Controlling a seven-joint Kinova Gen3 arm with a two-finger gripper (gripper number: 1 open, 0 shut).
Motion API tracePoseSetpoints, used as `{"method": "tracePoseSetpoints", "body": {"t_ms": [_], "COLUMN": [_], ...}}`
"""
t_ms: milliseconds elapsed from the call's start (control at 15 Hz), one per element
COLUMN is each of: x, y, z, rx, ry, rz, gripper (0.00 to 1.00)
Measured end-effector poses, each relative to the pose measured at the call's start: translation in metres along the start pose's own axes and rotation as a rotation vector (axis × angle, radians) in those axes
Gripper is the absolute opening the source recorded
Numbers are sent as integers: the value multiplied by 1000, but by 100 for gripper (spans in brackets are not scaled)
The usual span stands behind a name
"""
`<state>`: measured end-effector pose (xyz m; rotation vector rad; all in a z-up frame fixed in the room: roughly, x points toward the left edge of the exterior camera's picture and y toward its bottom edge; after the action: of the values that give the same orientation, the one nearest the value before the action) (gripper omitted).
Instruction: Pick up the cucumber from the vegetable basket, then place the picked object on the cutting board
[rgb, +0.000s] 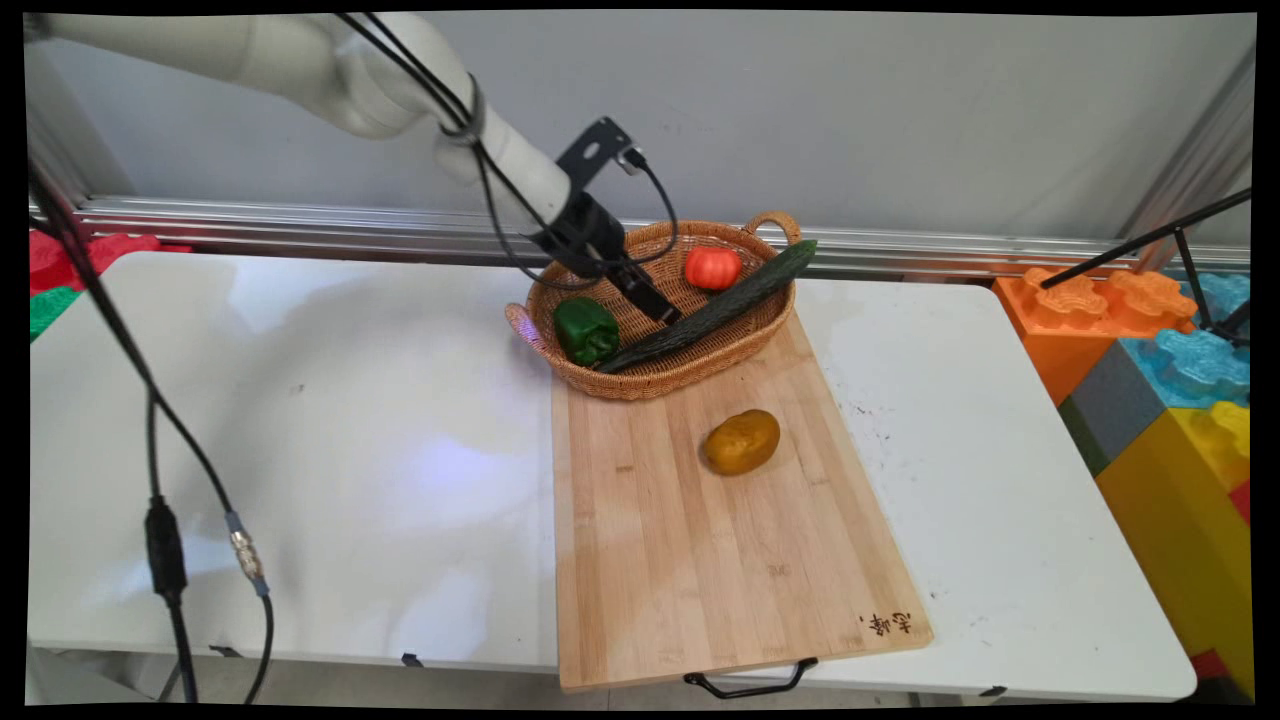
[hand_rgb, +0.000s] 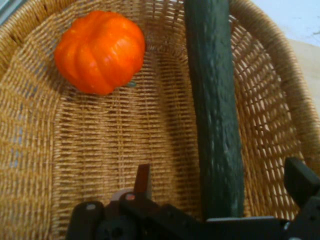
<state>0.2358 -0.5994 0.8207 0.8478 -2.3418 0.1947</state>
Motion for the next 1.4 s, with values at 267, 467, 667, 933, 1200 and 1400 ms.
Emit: {"method": "tracePoseSetpoints", "body": {"t_ms": [267, 467, 667, 933, 1200, 1400], "x": [5, 8, 10, 11, 13, 20], "y": [-4, -4, -5, -6, -4, 4], "z": [33, 49, 61, 68, 61, 40], "rx": [-13, -26, -31, -26, -30, -43], "ry": [-17, -29, -41, -51, -40, -6], "rz": [-41, -58, -67, -61, -56, -65], "gripper": [100, 100, 0, 0, 0, 0]}}
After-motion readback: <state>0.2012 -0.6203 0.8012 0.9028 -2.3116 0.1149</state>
